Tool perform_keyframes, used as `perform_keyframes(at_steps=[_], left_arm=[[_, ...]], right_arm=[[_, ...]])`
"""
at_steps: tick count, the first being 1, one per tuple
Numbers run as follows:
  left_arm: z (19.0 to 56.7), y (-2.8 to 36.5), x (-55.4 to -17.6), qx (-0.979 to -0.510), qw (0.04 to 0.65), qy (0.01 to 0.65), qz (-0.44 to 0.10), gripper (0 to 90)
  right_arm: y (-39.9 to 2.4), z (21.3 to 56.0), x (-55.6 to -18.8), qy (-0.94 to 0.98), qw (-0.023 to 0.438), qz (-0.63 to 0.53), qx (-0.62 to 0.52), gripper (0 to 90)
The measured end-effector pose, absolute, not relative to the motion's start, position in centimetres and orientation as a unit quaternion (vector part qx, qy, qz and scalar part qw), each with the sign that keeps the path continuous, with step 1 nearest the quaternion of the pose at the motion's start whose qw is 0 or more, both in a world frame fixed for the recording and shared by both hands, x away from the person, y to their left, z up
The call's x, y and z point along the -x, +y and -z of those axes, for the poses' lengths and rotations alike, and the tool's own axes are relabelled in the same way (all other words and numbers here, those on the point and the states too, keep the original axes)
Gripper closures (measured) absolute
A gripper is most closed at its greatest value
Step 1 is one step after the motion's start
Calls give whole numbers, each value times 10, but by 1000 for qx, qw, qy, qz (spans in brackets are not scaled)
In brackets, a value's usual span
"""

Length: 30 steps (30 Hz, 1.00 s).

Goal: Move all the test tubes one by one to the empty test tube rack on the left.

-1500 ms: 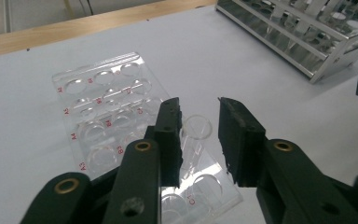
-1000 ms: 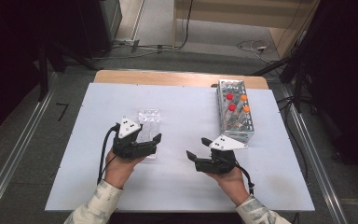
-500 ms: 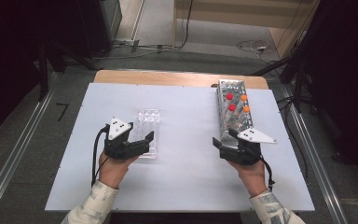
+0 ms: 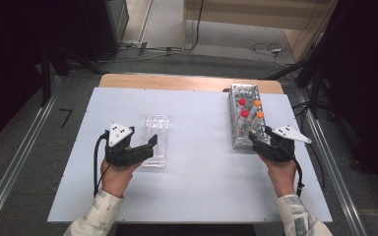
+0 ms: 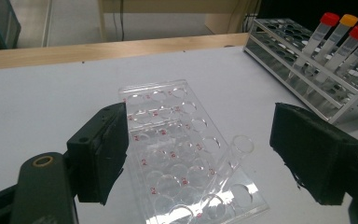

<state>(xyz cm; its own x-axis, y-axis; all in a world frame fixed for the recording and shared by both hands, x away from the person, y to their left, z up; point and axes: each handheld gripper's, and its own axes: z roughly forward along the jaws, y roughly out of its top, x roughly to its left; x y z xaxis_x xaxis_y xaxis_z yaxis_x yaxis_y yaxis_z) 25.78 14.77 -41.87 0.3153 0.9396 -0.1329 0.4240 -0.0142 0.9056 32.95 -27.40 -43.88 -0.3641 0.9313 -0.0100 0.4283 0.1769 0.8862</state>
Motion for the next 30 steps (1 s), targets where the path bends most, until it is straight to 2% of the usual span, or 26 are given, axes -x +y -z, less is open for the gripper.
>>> perform_keyframes(at_steps=[4, 14, 21, 30], left_arm=[[419, 147, -258, -659, 472, 518, -272, 199], [419, 147, -258, -659, 471, 519, -274, 201], [420, 147, -258, -660, 470, 518, -273, 202], [420, 147, -258, -660, 469, 519, -274, 204]], right_arm=[[-275, 444, -344, 696, 304, -424, -493, 469], [-278, 451, -355, 689, 302, -424, -504, 586], [-276, 455, -359, 690, 305, -420, -504, 640], [-276, 457, -361, 691, 302, -418, -506, 664]])
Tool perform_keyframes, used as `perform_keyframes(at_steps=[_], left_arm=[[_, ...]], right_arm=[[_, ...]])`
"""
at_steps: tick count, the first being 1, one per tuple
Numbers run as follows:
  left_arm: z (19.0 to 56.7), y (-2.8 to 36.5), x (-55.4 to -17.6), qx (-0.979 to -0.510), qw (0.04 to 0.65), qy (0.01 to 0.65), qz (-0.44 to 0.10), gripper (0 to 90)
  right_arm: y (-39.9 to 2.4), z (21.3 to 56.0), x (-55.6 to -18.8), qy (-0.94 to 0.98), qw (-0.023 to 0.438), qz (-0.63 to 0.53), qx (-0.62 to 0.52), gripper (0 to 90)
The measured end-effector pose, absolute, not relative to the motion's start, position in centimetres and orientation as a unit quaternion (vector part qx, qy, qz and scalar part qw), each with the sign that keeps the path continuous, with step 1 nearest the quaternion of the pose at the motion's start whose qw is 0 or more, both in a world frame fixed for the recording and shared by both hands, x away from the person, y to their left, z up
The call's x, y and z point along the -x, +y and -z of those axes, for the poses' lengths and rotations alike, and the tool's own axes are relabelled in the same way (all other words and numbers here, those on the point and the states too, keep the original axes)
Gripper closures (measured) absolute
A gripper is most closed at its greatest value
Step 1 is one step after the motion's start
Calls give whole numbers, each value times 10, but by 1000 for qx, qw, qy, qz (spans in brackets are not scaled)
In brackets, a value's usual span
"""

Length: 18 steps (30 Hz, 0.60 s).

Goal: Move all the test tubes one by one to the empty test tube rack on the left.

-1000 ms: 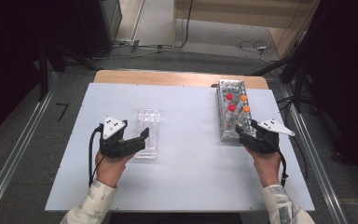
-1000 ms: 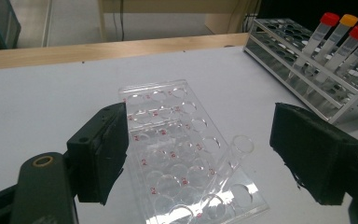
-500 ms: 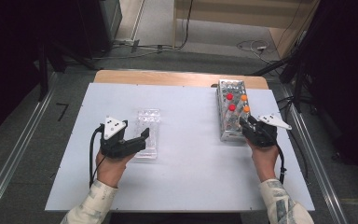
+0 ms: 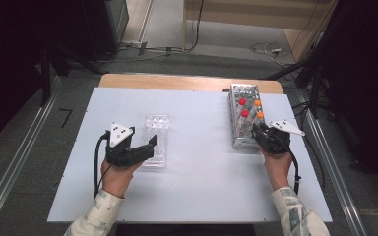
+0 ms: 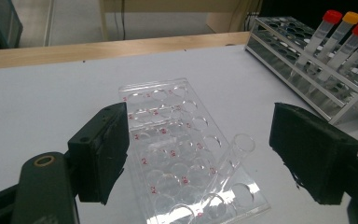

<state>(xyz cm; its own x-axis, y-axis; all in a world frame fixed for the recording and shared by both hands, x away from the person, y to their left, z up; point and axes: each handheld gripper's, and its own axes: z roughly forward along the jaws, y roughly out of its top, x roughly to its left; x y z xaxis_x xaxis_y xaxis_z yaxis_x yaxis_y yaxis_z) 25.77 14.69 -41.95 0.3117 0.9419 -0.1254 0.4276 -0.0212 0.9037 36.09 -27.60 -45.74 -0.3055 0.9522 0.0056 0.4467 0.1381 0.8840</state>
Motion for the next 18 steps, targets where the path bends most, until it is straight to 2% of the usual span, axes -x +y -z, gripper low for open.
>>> perform_keyframes(at_steps=[4, 8, 18], left_arm=[[419, 147, -258, -660, 470, 518, -273, 205], [419, 147, -258, -661, 470, 518, -272, 208], [419, 147, -257, -659, 472, 519, -273, 208]], right_arm=[[-276, 458, -361, 691, 302, -417, -507, 672], [-276, 459, -361, 691, 305, -415, -507, 724], [-277, 453, -357, 682, 310, -427, -507, 731]])
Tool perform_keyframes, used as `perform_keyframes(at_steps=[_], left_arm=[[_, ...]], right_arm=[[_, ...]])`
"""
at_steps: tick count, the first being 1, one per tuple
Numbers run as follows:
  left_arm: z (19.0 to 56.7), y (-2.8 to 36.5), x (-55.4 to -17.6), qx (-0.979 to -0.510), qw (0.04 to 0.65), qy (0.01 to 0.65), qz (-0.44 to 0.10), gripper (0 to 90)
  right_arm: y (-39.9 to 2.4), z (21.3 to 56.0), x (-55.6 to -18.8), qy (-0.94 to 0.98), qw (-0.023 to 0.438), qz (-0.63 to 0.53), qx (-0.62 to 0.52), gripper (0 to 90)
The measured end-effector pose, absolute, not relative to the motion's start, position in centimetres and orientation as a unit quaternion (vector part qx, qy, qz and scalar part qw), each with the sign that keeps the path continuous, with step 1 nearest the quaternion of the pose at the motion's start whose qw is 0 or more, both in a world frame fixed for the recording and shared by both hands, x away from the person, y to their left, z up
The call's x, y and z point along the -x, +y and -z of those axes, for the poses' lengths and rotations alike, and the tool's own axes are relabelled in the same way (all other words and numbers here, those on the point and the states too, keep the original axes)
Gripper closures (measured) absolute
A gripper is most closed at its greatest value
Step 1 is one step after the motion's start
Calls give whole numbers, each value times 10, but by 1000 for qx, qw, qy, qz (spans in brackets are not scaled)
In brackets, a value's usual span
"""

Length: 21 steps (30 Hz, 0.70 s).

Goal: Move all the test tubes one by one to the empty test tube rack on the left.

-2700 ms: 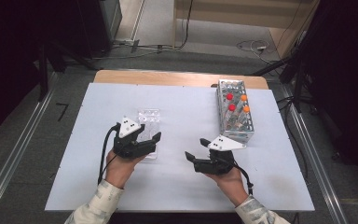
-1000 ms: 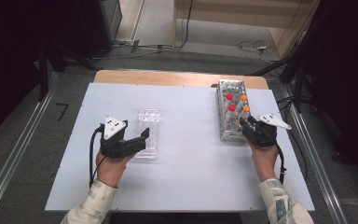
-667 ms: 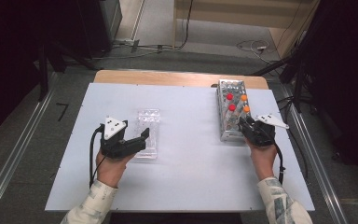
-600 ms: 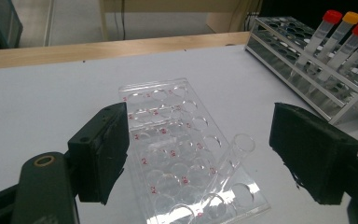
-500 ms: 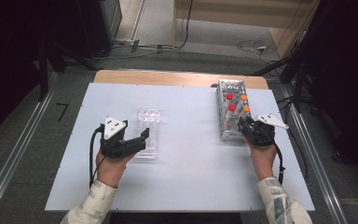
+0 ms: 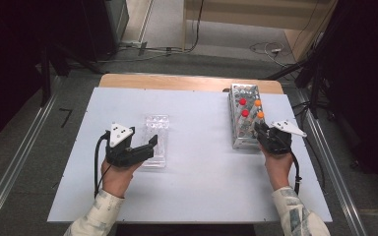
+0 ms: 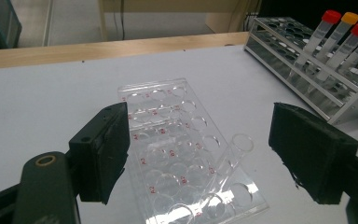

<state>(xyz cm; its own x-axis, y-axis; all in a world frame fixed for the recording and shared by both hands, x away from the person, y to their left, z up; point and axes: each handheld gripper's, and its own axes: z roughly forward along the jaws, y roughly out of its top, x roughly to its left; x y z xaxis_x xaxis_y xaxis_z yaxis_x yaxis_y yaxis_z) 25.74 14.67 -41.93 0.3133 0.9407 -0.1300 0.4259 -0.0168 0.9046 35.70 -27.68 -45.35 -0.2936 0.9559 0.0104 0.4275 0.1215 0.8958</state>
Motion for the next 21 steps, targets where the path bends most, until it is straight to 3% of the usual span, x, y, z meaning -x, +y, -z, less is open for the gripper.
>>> perform_keyframes(at_steps=[21], left_arm=[[418, 146, -256, -660, 473, 516, -272, 209]], right_arm=[[-281, 417, -330, 654, 339, -474, -483, 737]])
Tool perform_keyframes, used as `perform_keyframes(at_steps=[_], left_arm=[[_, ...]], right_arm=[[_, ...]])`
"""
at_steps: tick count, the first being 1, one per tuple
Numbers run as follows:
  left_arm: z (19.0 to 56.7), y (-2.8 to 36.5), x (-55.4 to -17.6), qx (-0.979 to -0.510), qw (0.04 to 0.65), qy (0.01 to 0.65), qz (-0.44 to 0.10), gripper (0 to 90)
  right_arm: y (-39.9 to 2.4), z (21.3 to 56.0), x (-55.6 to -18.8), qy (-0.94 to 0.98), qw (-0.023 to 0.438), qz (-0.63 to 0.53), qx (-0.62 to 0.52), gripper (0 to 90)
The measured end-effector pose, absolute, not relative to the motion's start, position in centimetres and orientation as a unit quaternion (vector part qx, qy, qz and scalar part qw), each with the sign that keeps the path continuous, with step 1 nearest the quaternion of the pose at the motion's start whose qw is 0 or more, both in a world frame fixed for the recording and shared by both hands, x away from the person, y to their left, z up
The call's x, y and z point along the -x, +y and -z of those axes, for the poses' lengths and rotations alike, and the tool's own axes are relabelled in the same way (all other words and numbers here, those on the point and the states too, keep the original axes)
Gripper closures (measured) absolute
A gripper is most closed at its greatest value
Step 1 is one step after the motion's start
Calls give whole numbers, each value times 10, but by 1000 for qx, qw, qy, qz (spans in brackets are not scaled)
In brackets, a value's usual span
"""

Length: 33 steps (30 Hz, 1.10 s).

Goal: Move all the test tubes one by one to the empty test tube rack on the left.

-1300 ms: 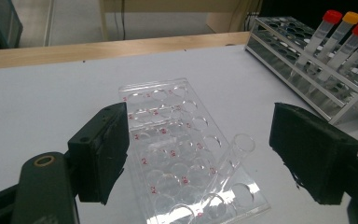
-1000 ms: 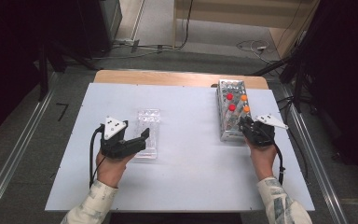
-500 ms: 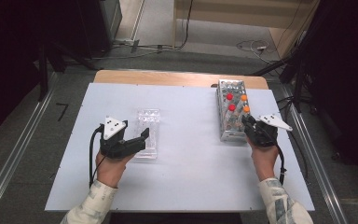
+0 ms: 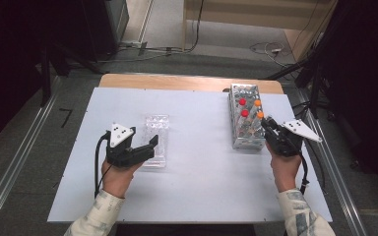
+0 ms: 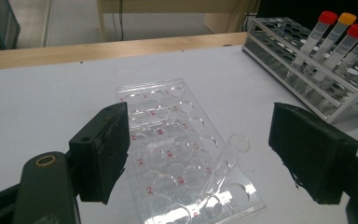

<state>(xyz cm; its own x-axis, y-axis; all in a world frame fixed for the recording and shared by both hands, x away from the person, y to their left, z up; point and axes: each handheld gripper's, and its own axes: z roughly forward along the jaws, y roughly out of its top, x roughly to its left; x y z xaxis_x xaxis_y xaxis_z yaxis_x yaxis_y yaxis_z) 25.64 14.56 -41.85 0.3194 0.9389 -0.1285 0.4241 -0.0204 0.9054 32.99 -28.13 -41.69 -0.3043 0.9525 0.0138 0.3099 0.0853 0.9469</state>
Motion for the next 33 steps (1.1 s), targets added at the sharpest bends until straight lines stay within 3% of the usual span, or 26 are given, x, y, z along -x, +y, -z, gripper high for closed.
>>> perform_keyframes(at_steps=[15, 33], left_arm=[[415, 144, -254, -660, 479, 510, -272, 209], [411, 134, -249, -670, 489, 493, -264, 209]], right_arm=[[-255, 398, -299, 684, 304, -507, -428, 737], [-199, 431, -284, 751, 231, -491, -377, 737]])
